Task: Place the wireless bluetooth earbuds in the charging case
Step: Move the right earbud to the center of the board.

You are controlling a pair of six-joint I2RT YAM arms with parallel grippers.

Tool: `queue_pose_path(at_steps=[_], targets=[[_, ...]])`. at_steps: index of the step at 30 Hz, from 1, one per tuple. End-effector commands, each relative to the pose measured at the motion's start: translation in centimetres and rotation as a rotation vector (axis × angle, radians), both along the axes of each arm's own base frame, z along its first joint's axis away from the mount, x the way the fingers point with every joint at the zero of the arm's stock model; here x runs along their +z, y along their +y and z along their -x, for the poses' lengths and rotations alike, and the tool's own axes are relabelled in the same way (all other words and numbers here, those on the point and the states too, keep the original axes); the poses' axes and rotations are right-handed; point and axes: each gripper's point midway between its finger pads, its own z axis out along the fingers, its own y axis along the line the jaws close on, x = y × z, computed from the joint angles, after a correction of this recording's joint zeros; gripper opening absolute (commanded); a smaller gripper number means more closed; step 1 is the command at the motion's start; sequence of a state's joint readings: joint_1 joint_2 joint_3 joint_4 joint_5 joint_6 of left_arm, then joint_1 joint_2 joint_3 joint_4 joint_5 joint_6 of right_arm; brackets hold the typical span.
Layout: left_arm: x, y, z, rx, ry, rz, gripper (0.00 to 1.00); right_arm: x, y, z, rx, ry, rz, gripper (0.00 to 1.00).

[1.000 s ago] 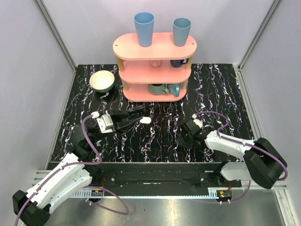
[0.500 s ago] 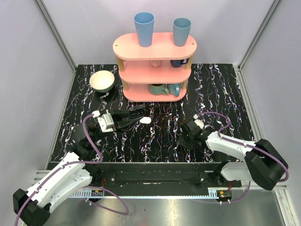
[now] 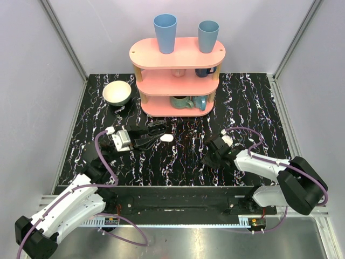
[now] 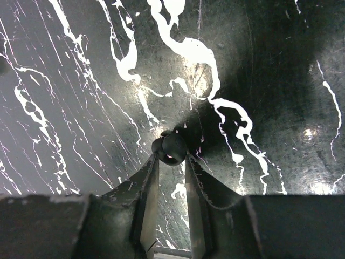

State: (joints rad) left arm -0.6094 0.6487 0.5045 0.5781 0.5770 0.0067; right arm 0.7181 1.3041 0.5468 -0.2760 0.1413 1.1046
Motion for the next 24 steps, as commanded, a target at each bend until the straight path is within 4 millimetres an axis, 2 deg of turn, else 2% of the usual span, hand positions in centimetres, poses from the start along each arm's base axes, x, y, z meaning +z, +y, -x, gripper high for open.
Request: queue_pose_path(at_steps=[1, 16, 24], targets=[[3.3, 0.4, 0.8, -0.014, -0.085, 0.051, 0.0, -1.6, -2.2, -0.5, -0.059, -0.003, 0.089, 0.3], [3.2, 0.4, 0.8, -0.011, -0.082, 0.051, 0.0, -1.7, -2.8, -0.8, -0.077, -0.013, 0.09, 0.18], [3.1, 0.4, 0.8, -0.012, -0.081, 0.049, 0.0, -0.7, -3.1, -2.0, -0.053, -0.074, 0.119, 0.21]])
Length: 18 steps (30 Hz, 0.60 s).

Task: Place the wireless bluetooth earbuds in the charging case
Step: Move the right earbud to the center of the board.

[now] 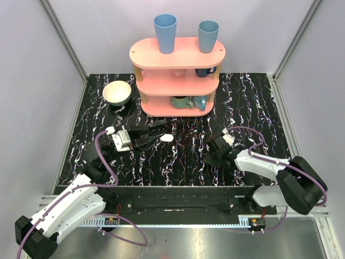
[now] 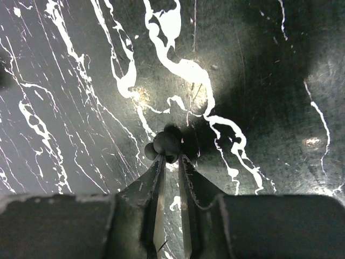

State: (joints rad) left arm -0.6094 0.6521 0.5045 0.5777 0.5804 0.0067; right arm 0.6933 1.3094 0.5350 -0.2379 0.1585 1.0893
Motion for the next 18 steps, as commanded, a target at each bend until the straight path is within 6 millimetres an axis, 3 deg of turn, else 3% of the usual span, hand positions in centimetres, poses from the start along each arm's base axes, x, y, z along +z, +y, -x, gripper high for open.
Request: queue_pose_path(at_steps=[1, 9, 15, 18], targets=[[3.2, 0.4, 0.8, -0.011, -0.082, 0.052, 0.0, -0.5, -2.5, -1.1, -0.029, -0.045, 0.114, 0.21], [3.3, 0.4, 0.7, -0.009, -0.083, 0.053, 0.01, 0.6, -1.8, -3.1, 0.032, -0.101, 0.144, 0.05], [3.1, 0.4, 0.7, -0.008, -0.08, 0.052, 0.01, 2.1, -1.0, -4.8, 0.228, -0.18, 0.237, 0.09], [2.9, 0.3, 0.6, -0.008, -0.078, 0.05, 0.01, 1.7, -0.6, -5.6, 0.357, -0.176, 0.309, 0.1]])
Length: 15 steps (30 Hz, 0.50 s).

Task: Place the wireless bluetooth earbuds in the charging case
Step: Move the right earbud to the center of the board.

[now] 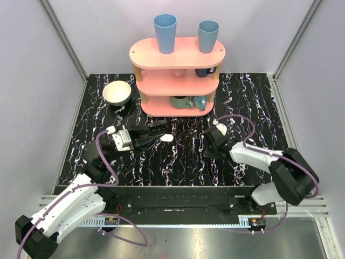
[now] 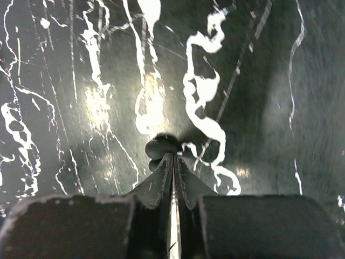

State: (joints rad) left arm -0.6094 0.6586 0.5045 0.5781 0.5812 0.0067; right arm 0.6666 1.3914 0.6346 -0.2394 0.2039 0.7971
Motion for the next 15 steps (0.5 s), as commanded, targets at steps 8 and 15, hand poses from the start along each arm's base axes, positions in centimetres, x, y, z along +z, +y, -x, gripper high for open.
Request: queue_pose_path(at_steps=[8, 15], targets=[[3.1, 0.6, 0.8, -0.001, -0.074, 0.05, 0.01, -0.1, 1.0, -3.9, 0.247, -0.013, 0.196, 0.17], [2.9, 0.7, 0.7, 0.006, -0.074, 0.047, 0.01, 0.1, 1.1, -3.9, 0.226, -0.016, 0.149, 0.23]])
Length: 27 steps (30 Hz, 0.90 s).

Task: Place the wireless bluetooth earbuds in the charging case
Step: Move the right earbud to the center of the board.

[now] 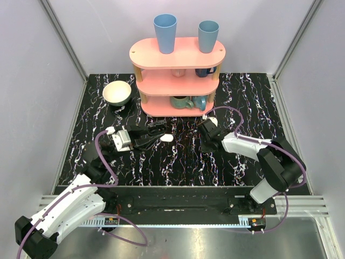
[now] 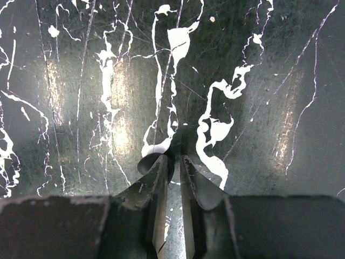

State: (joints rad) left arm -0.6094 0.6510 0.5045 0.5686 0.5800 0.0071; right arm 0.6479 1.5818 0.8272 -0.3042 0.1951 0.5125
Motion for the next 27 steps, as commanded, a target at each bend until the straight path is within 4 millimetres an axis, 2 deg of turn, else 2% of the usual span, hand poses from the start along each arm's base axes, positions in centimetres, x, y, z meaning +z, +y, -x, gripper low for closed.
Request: queue_pose_path(at_steps=[1, 5, 10, 16, 27], targets=[[3.0, 0.6, 0.6, 0.005, -0.078, 0.05, 0.01, 0.5, 0.5, -0.8, 0.006, -0.019, -0.042, 0.24], [3.0, 0.5, 0.6, 0.001, -0.08, 0.05, 0.01, 0.0, 0.5, -0.7, 0.007, -0.008, -0.054, 0.29], [3.0, 0.5, 0.6, -0.001, -0.076, 0.05, 0.02, -0.4, 0.9, -0.2, 0.015, 0.017, -0.095, 0.3], [3.0, 0.5, 0.6, 0.0, -0.074, 0.051, 0.02, 0.0, 1.9, 0.1, 0.039, 0.012, -0.16, 0.31], [2.8, 0.4, 0.5, 0.0, -0.069, 0.049, 0.02, 1.6, 1.7, 0.1, 0.03, -0.057, -0.207, 0.32]])
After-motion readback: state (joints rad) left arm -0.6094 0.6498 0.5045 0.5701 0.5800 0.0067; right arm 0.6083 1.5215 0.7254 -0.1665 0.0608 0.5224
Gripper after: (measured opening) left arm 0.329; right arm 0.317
